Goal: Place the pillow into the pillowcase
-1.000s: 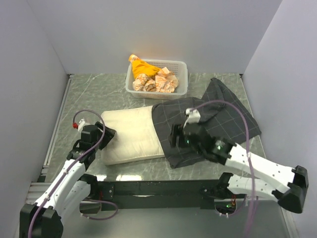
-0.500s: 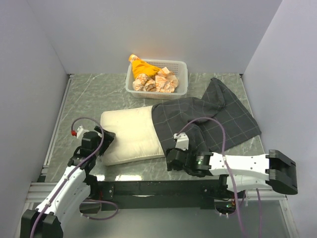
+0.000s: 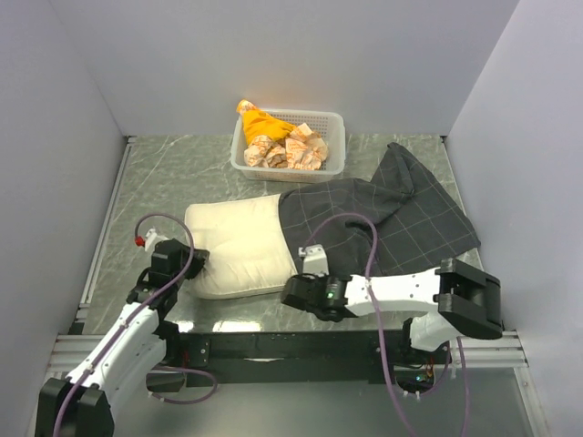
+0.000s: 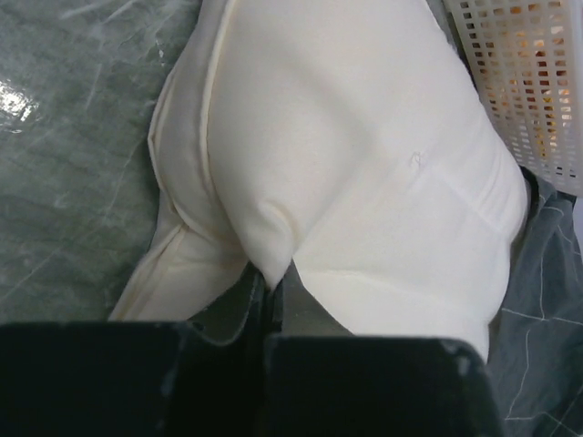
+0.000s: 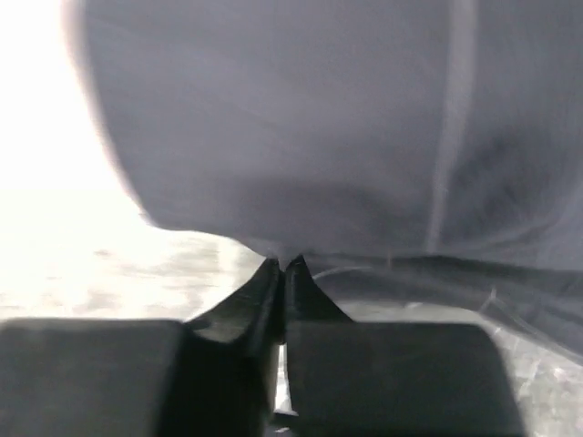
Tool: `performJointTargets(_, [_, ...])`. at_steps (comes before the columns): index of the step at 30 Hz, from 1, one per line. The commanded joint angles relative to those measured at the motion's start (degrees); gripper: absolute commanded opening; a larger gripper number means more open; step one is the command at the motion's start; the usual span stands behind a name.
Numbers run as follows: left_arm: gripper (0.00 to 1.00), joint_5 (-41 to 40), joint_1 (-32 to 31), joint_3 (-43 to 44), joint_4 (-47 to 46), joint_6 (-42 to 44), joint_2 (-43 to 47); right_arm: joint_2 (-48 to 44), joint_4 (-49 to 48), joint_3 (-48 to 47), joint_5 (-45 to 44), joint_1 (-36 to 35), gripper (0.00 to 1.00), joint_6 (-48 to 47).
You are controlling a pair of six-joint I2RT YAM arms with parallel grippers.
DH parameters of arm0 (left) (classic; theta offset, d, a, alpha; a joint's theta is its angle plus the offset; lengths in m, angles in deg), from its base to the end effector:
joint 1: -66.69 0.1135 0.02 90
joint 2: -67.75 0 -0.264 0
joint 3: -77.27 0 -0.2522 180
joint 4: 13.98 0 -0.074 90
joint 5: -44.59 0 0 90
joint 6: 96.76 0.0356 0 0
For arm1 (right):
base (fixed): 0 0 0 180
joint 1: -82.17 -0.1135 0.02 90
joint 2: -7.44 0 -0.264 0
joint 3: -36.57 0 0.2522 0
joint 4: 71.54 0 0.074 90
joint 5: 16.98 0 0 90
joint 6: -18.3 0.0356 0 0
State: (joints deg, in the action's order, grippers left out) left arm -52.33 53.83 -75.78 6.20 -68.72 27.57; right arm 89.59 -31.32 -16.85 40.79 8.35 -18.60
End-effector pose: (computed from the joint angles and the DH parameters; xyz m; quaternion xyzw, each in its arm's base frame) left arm 0.1521 -0.0303 0.1659 -0.3912 0.7876 -0.2452 0.4081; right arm 0.0858 0.2276 0.1566 -0.1200 0.9383 0.0351 0.3226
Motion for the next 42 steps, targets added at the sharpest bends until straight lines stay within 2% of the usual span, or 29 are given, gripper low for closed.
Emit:
performJointTargets(1, [0.01,1.8,-4.1,1.4,5.8,2.7,1.4,1.5,7.2,-17.4,-6.6,-4.5,0.00,-2.0])
performJointTargets(3, [0.01,-1.2,-6.9,5.2,9.1,2.6,2.9,1.3,10.9,-23.5,-7.5,-7.1,0.00,-5.5])
performJointTargets(4, [0.01,-2.3,-9.5,6.7,10.4,2.6,3.3,1.4,12.5,-30.0,-7.8,-7.8,0.00,-6.5])
performJointTargets(10, [0.01,-6.8,-18.6,20.4,21.1,2.3,4.1,-0.1,23.0,-51.4,-12.1,-8.9,0.00,-17.1])
performJointTargets(15, [0.03,-6.8,-21.1,29.4,28.4,1.8,4.6,-2.7,24.6,-61.5,-9.1,-5.5,0.00,-24.1])
performJointTargets(16, [0.04,-6.7,-21.2,30.5,30.2,1.8,4.7,-3.5,24.5,-63.8,-8.8,-5.3,0.00,-25.6])
performJointTargets(17, [0.14,-6.0,-21.2,31.6,30.9,1.9,4.7,-3.7,24.6,-64.7,-7.6,-4.0,0.00,-26.4])
performJointTargets(18, [0.19,-5.2,-21.2,34.0,31.4,1.9,4.2,-3.9,24.6,-65.4,-6.7,-2.8,0.00,-26.9])
performJointTargets(19, [0.23,-4.7,-21.2,35.3,32.9,1.8,3.7,-4.4,24.4,-65.7,-5.2,-1.3,0.00,-27.8])
performJointTargets(21, [0.31,-2.0,-21.2,39.0,33.7,1.4,1.4,-5.6,20.8,-63.6,4.1,6.9,0.00,-28.8])
performJointTargets(22, [0.40,-0.5,-21.2,40.0,33.7,1.7,0.4,-6.9,18.6,-59.4,8.7,10.9,0.00,-29.6])
performJointTargets(23, [0.44,0.9,-21.2,41.5,33.3,1.8,-0.7,-7.2,14.9,-57.3,17.2,14.4,0.00,-29.6])
performJointTargets(24, [0.45,1.5,-21.2,42.0,32.9,2.0,-2.7,-7.0,13.5,-55.4,20.0,20.4,0.00,-29.6])
performJointTargets(27, [0.54,2.8,-21.2,43.7,30.2,2.7,-6.6,-3.5,9.5,-48.3,28.0,28.1,0.00,-30.2])
performJointTargets(28, [0.62,2.6,-21.2,44.5,29.8,3.0,-7.6,-1.1,8.3,-46.4,30.7,29.9,0.00,-29.7])
performJointTargets(30, [0.67,0.6,-21.2,47.4,29.6,4.3,-10.7,1.1,3.0,-41.8,36.8,33.9,0.00,-29.2])
performJointTargets(33, [0.82,-1.9,-21.1,52.6,30.0,7.5,-13.2,6.2,1.1,-41.2,36.5,35.3,0.00,-29.3])
performJointTargets(34, [0.88,-6.3,-21.1,54.2,30.8,9.7,-13.7,8.3,1.1,-41.5,36.9,35.8,0.00,-29.4])
performJointTargets(36, [0.94,-12.5,-21.1,58.9,33.6,12.6,-14.2,10.3,0.3,-42.0,37.4,36.3,0.00,-29.4])
performJointTargets(37, [0.98,-19.3,-21.1,59.7,34.4,14.7,-14.1,10.8,0.3,-42.3,37.3,36.6,0.00,-29.5])
performJointTargets(39, [0.99,-24.4,-21.1,59.0,35.8,15.0,-12.1,11.5,0.0,-42.8,36.9,36.9,0.00,-29.7])
performJointTargets(42, [1.00,-24.6,-21.1,51.4,33.1,14.9,-6.6,13.1,0.7,-43.8,36.2,37.6,0.00,-30.4])
